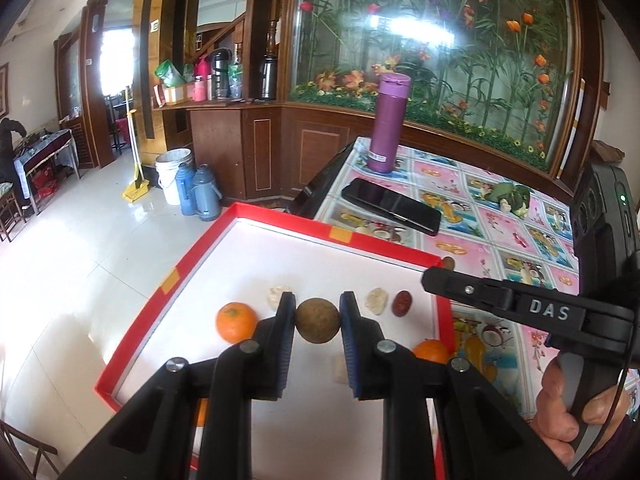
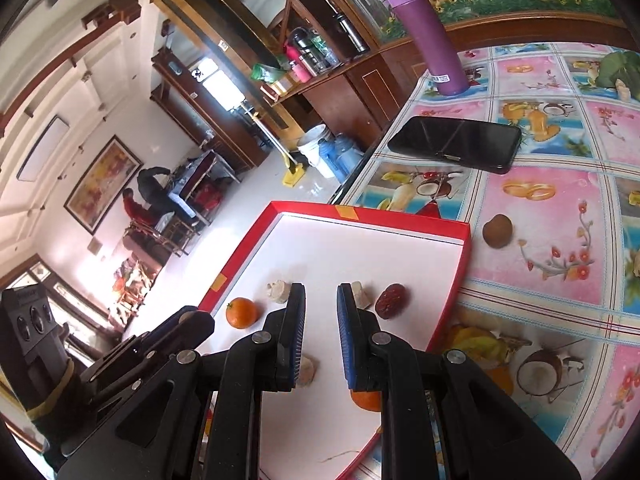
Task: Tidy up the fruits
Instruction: 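Carry the brown fruit and red date over the white tray, then open the left tool to drop the brown fruit into the tray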
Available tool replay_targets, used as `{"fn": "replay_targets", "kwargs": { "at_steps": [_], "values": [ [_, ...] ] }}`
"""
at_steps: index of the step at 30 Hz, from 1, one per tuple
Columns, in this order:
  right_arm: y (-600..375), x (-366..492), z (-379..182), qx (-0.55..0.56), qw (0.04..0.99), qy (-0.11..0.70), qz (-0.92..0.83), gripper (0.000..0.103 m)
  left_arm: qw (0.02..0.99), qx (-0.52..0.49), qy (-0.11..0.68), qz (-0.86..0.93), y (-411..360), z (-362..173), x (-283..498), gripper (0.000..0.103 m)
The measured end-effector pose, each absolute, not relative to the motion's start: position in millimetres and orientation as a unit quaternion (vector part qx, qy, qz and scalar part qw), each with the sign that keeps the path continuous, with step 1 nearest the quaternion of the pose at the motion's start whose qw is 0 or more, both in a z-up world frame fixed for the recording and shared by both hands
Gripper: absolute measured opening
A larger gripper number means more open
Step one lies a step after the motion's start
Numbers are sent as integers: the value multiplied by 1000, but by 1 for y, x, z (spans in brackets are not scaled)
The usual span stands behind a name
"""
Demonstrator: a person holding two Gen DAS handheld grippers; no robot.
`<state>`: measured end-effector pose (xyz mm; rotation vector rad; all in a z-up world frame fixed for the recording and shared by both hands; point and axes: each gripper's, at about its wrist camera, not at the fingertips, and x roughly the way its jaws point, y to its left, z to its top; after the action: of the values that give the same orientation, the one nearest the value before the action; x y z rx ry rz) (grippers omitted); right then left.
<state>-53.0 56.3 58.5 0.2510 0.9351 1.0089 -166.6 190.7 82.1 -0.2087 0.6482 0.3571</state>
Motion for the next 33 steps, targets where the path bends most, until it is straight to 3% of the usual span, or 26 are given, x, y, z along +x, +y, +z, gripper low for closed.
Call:
{"fn": "replay_targets", "kwargs": {
  "at_steps": [19,33],
  "values": [
    [86,-104,44,20,712,459,531,15,903,-90,362,212,232,44,-208,25],
    [106,-139,22,-78,696,477,530,15,900,-69,367,225,233,50,-193,25]
  ]
}}
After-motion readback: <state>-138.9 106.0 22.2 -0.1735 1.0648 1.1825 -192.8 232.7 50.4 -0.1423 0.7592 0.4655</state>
